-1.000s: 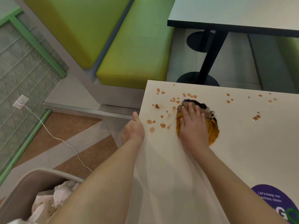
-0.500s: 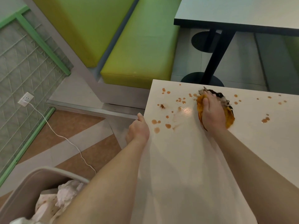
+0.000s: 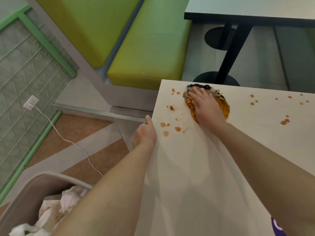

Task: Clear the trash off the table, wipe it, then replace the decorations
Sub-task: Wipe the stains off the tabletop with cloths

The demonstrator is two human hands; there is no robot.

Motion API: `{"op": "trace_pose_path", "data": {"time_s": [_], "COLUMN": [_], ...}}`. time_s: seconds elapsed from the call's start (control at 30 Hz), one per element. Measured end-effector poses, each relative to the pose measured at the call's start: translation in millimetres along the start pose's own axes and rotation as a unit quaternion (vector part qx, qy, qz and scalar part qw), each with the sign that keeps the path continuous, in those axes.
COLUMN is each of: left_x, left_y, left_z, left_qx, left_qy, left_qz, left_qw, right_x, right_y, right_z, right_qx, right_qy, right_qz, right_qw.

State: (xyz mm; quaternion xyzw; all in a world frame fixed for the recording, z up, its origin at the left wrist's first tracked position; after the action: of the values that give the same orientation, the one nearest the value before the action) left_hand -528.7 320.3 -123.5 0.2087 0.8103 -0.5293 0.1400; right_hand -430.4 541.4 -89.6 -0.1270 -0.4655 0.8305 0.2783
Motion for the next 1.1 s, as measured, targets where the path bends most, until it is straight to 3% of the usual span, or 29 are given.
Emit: {"op": "trace_pose_path", "data": {"time_s": [0.13, 0.33, 0.6, 0.73, 0.9, 1.1], "left_x": [-1.1, 0.3, 0.5, 0.5, 1.3, -0.2], "left_y": [-1.1, -0.8, -2.7, -1.9, -1.2, -3.2], "left_z": [-0.1, 1.3, 1.2, -0.7, 0.4, -1.7], "left_qx": [0.000, 0.001, -0.001, 0.004, 0.002, 0.001], "left_qy": [0.003, -0.005, -0.007, -0.006, -0.006, -0.002], "left_qz": [-0.002, 0.008, 0.010, 0.010, 0.010, 0.005], "left_qw": [1.000, 1.000, 1.000, 1.000, 1.000, 1.000], "right_x": [-7.6, -66.7, 12.5, -14.9, -37.6, -4.0], "right_y": [8.3, 20.8, 18.3, 24.8, 28.9, 31.6], "right_z": [10.9, 41.2, 23.4, 53.0, 57.7, 59.4], "right_qx": [0.012, 0.021, 0.038, 0.115, 0.067, 0.050], "right_qy": [0.016, -0.082, 0.016, -0.076, -0.145, -0.089], "right_qz": [-0.019, 0.025, -0.028, 0.013, 0.041, -0.018], "right_qw": [1.000, 0.996, 0.999, 0.990, 0.986, 0.995]}}
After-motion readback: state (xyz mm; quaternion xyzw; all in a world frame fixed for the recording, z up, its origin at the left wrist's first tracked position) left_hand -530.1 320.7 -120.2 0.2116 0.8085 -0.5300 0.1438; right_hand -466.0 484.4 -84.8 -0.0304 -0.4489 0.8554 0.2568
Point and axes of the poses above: each hand's wrist, its own x-axis towards the middle knuckle, its own y-axis out of the palm, z = x × y, the point moved 7 cm from there along x, towards the middle knuckle, and after that the axes turned 9 degrees about x, right-handed, at the moved point
